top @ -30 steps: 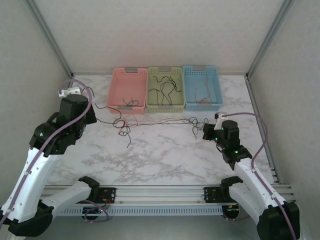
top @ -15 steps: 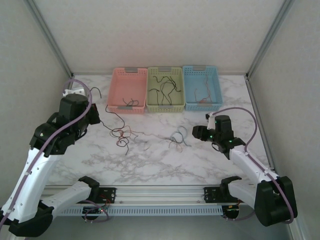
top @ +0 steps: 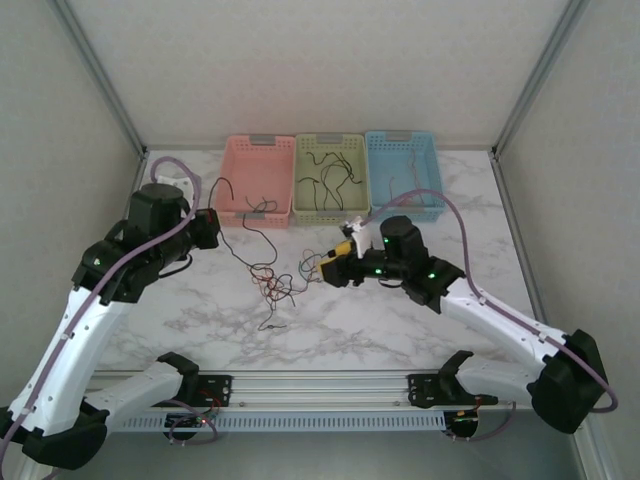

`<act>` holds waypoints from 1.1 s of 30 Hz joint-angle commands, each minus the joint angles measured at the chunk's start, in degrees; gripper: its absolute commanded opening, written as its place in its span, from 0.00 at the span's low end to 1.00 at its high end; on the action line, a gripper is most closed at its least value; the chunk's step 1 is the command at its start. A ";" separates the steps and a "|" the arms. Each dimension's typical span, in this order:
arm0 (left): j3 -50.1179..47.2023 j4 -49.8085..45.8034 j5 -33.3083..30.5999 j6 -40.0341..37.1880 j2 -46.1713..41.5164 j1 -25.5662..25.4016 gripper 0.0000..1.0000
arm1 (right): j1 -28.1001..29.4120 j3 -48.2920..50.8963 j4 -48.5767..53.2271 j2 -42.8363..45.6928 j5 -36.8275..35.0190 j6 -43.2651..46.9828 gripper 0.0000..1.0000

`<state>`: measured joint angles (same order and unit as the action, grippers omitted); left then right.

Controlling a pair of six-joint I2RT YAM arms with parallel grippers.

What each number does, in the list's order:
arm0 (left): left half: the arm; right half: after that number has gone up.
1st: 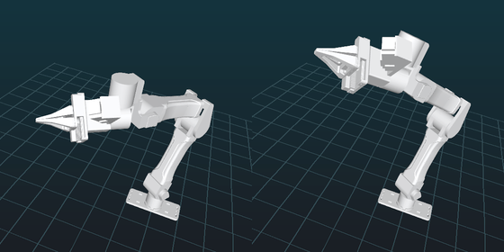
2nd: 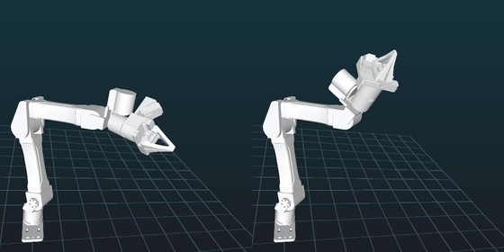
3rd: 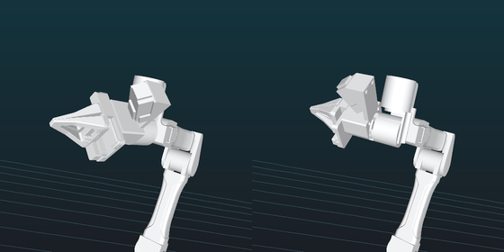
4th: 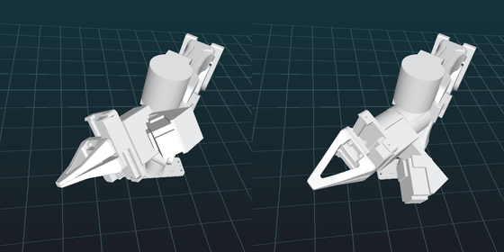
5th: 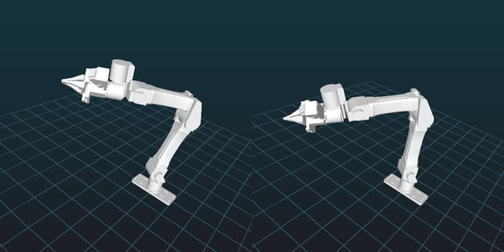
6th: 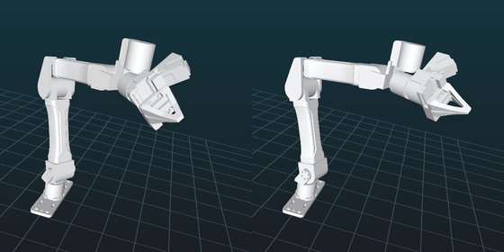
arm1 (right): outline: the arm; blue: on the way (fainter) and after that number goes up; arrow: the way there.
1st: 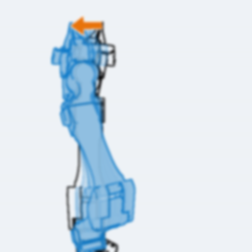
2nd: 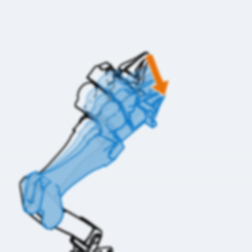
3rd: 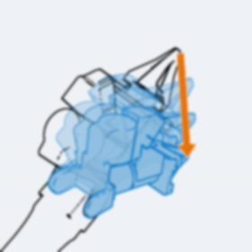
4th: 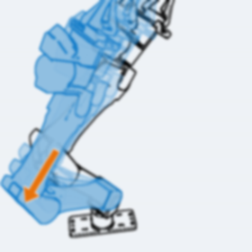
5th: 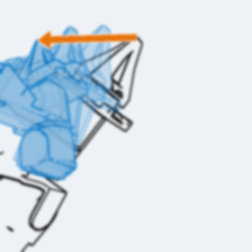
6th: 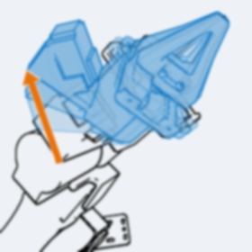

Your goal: Untangle the cables

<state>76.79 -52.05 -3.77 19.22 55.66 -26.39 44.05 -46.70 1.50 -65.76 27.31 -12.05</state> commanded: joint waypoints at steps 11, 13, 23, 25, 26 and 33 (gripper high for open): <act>-1.47 2.59 4.84 -1.04 0.99 0.38 0.00 | 8.56 -10.33 -1.07 -8.50 4.98 5.57 0.58; -1.56 2.51 5.67 -1.34 0.98 0.37 0.00 | 8.58 -10.99 -0.80 -8.63 3.46 5.42 0.58; -3.16 3.04 6.41 -1.47 0.16 0.28 0.00 | 8.68 -20.58 5.17 -15.58 -0.45 0.27 0.61; -3.14 2.93 6.28 -1.56 -0.18 0.29 0.00 | 8.75 -20.95 4.43 -16.61 -1.05 -0.27 0.60; -3.14 2.84 6.15 -1.63 -0.35 0.29 0.00 | 8.75 -21.19 4.18 -17.03 -0.88 -0.54 0.59; -3.62 2.84 6.06 -1.66 -0.44 0.29 0.00 | 8.85 -24.42 5.97 -20.95 -0.20 -1.28 0.47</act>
<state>73.91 -49.91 1.48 18.17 56.18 -26.39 52.40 -68.14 6.72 -85.80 26.98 -12.60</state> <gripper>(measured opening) 0.052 0.488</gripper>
